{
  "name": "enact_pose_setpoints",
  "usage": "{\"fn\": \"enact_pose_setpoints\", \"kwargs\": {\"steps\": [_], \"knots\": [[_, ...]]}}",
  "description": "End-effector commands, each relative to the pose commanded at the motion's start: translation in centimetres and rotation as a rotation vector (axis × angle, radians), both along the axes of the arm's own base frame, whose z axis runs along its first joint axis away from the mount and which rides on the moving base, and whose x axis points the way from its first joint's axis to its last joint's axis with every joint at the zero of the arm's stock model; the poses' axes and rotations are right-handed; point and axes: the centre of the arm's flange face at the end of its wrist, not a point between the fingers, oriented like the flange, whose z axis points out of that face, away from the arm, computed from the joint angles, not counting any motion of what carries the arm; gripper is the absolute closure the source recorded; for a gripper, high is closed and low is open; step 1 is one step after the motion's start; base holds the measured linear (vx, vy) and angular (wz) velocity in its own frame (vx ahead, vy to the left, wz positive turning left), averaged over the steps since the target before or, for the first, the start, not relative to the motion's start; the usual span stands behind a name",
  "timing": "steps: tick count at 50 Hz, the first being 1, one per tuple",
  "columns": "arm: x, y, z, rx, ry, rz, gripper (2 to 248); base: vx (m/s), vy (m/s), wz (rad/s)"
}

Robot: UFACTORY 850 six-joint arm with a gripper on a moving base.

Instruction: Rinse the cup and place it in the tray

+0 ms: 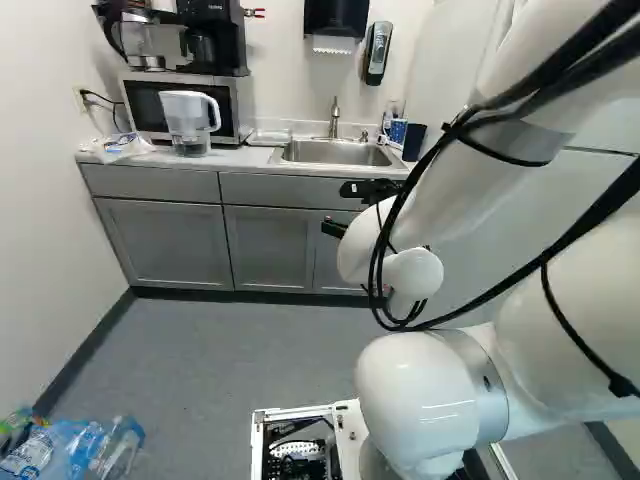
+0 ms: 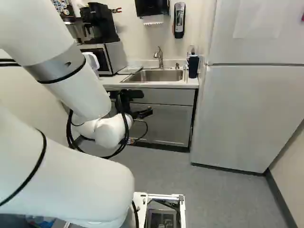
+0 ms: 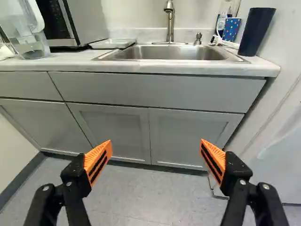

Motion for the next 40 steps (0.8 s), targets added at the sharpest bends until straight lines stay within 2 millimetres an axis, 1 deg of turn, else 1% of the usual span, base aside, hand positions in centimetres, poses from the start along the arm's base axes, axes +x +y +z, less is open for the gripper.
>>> {"fn": "enact_pose_setpoints", "kwargs": {"steps": [13,23,40], "knots": [[0.2,0.0,0.0,0.0,0.001,0.0,3,0.0,0.0,0.0],[0.8,0.0,0.1,0.0,0.003,0.0,3,0.0,0.0,0.0],[2.3,0.0,1.5,0.0,-0.033,0.0,3,0.0,0.0,0.0]]}}
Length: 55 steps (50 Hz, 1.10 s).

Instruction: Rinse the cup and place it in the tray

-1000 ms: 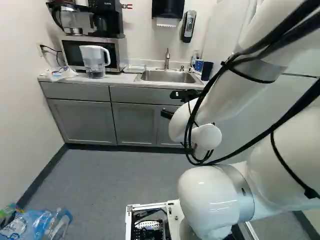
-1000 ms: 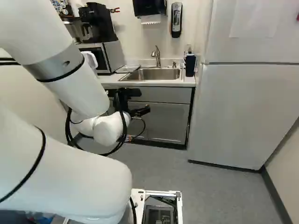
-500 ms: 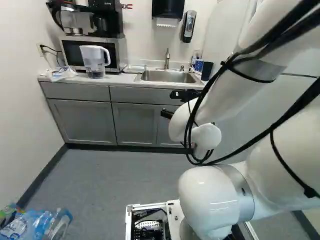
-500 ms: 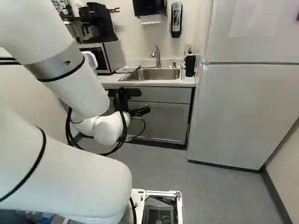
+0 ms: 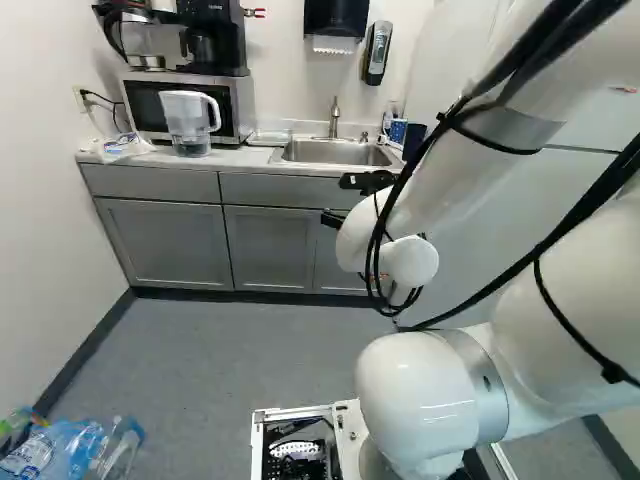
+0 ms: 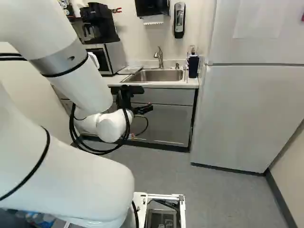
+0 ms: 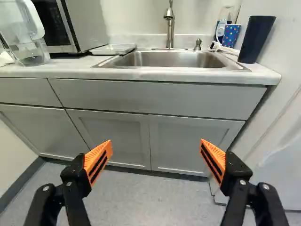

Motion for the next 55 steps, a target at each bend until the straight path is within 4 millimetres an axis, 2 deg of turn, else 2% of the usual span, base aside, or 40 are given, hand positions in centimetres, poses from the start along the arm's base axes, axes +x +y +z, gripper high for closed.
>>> {"fn": "enact_pose_setpoints", "kwargs": {"steps": [55], "knots": [[4.9,0.0,5.7,0.0,-0.135,0.0,3,0.0,0.0,0.0]]}}
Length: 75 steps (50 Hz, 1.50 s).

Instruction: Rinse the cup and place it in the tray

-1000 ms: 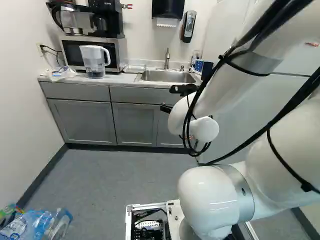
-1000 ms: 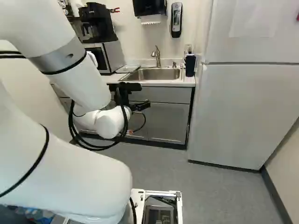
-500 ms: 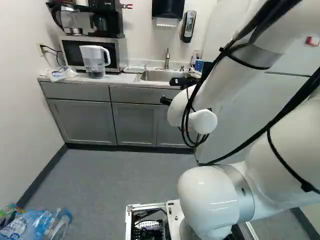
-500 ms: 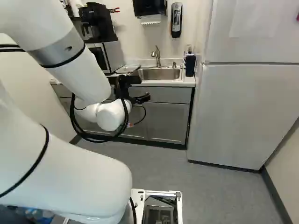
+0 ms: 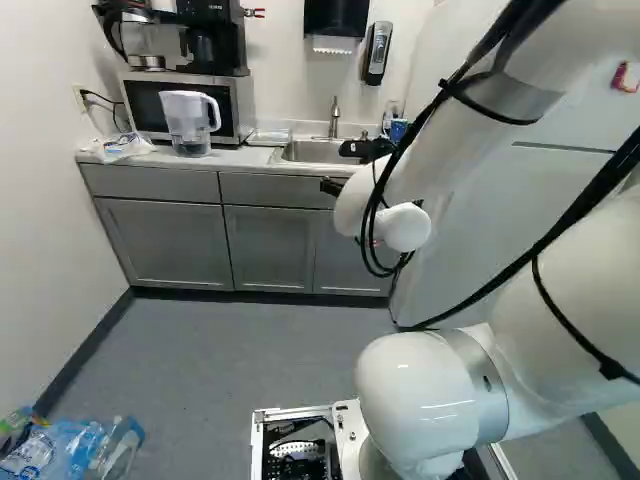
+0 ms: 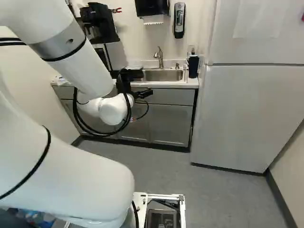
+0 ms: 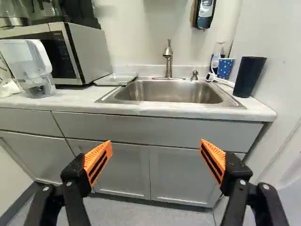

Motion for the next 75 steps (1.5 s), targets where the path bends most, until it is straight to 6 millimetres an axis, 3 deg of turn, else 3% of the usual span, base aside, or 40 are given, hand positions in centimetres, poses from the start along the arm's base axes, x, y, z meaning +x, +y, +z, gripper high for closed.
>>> {"fn": "enact_pose_setpoints", "kwargs": {"steps": [44,75], "knots": [[3.9,0.0,4.3,0.0,-0.051,0.0,3,0.0,0.0,0.0],[5.6,0.0,7.0,0.0,-0.063,0.0,3,0.0,0.0,0.0]]}}
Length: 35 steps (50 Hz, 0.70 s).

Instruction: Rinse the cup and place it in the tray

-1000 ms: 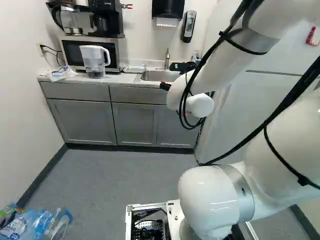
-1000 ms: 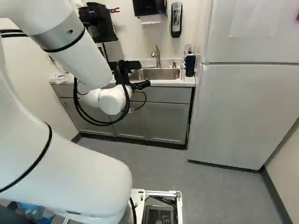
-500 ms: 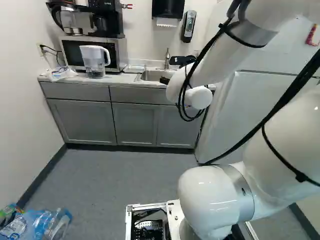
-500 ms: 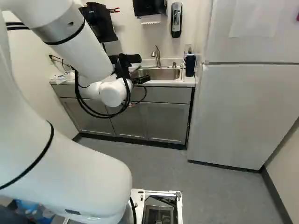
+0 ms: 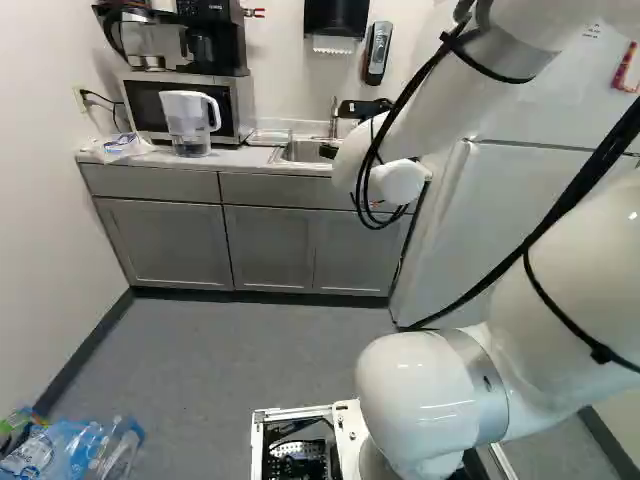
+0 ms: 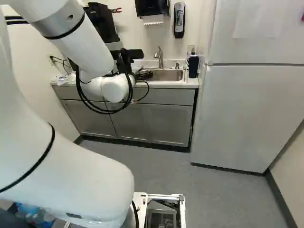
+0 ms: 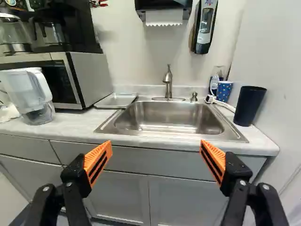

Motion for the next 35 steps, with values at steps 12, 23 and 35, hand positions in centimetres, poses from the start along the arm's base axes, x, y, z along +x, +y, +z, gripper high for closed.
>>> {"fn": "enact_pose_setpoints", "kwargs": {"steps": [12,23,35], "knots": [[0.5,0.0,1.1,0.0,-0.005,0.0,3,0.0,0.0,0.0],[0.9,0.0,2.1,0.0,-0.008,0.0,3,0.0,0.0,0.0],[1.4,0.0,3.1,0.0,-0.01,0.0,3,0.0,0.0,0.0]]}}
